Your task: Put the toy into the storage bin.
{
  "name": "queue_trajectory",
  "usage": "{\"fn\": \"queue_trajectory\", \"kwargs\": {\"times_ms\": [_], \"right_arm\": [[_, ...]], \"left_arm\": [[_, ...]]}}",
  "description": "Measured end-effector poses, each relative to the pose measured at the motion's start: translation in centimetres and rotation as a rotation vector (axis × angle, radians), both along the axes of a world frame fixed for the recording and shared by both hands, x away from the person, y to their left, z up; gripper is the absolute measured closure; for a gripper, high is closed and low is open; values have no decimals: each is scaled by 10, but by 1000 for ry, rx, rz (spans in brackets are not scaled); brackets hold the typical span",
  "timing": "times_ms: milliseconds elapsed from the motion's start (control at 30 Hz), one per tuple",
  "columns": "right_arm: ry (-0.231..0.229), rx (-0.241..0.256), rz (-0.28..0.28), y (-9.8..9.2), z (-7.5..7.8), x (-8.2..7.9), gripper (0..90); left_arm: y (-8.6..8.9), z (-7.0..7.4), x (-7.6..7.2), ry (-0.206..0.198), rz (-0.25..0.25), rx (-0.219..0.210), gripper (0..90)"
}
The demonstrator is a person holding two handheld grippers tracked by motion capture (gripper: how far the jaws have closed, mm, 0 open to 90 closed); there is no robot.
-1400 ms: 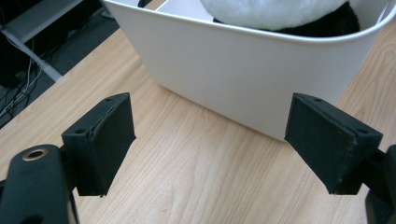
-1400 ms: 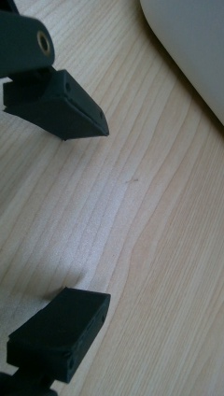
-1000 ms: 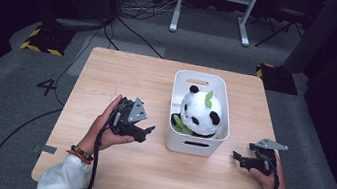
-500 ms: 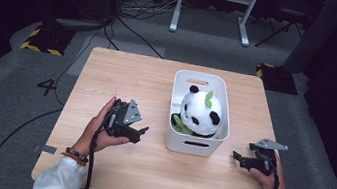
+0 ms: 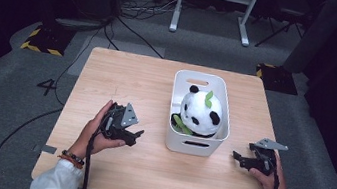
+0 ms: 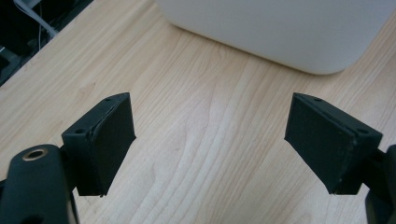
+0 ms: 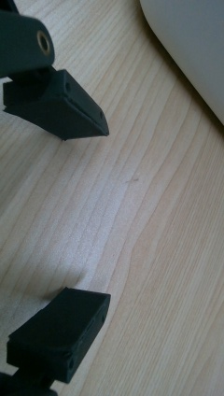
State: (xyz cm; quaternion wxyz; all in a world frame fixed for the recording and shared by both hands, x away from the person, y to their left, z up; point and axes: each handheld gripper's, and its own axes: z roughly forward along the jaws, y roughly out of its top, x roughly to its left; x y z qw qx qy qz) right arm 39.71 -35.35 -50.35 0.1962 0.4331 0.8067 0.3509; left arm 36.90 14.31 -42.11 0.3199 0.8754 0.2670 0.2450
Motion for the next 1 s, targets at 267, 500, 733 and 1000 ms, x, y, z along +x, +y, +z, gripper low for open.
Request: {"fn": "queue_trajectory", "kwargs": {"times_ms": [267,500,733,1000], "right_arm": [[0,0,0,0,0,0,162],[0,0,0,0,0,0,162],[0,0,0,0,0,0,162],[0,0,0,0,0,0,162]], "left_arm": [[7,-11,1,27,17,12,160],[12,-21,2,52,32,23,160],[19,-31,4,82,49,24,160],[25,-40,3,100,67,27,161]]}}
